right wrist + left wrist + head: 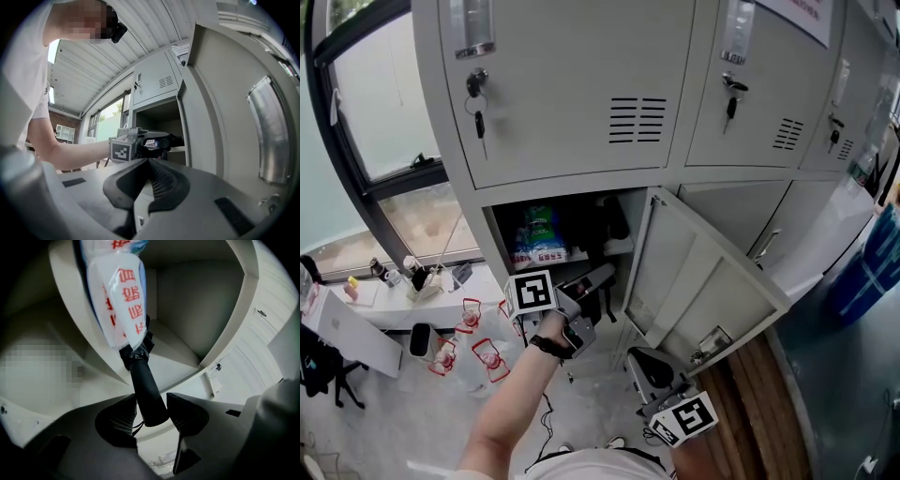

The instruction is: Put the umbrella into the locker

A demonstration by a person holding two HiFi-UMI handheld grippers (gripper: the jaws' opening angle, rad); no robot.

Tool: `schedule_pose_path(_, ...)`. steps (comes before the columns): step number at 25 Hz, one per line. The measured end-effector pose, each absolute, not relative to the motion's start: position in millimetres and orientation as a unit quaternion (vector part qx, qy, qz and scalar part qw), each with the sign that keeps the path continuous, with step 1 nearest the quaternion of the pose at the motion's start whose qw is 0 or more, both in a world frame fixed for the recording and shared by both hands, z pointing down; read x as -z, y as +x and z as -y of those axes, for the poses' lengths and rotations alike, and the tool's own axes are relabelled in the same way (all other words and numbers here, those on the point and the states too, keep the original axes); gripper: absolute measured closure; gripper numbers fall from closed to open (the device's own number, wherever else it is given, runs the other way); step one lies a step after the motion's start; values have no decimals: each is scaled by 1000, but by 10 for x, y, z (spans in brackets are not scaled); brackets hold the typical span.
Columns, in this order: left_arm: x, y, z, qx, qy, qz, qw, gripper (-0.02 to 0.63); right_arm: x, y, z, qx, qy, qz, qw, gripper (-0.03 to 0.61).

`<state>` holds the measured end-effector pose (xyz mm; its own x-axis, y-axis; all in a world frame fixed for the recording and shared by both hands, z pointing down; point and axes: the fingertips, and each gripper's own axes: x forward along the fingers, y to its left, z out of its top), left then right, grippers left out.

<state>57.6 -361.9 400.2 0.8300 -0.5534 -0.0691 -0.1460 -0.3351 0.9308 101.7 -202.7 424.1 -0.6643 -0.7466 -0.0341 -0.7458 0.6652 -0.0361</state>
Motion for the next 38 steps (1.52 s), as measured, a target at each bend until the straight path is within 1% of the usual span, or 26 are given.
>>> schedule_pose_path(4, -4001, 485, 3770, 198, 791, 249, 523, 400, -4254, 1046, 2001, 10, -411, -911, 21, 561)
schedule_pose_path(15, -3999, 469, 3862, 207, 785, 254, 526, 402, -4300, 1105, 1955, 15, -415, -910, 18, 560)
schedule_pose_path(25, -3983, 410, 3740, 192, 798, 277, 500, 402, -4281, 1079, 1860, 15, -415, -909, 22, 560)
schedule_pose_path(31, -3981, 365, 3629, 188, 799, 269, 503, 403, -4277, 1031, 1785, 15, -414, -910, 22, 561)
schedule_pose_path(38, -3987, 207, 3465, 186, 803, 279, 492, 422, -4278, 996, 1677, 13, -412, -911, 22, 560)
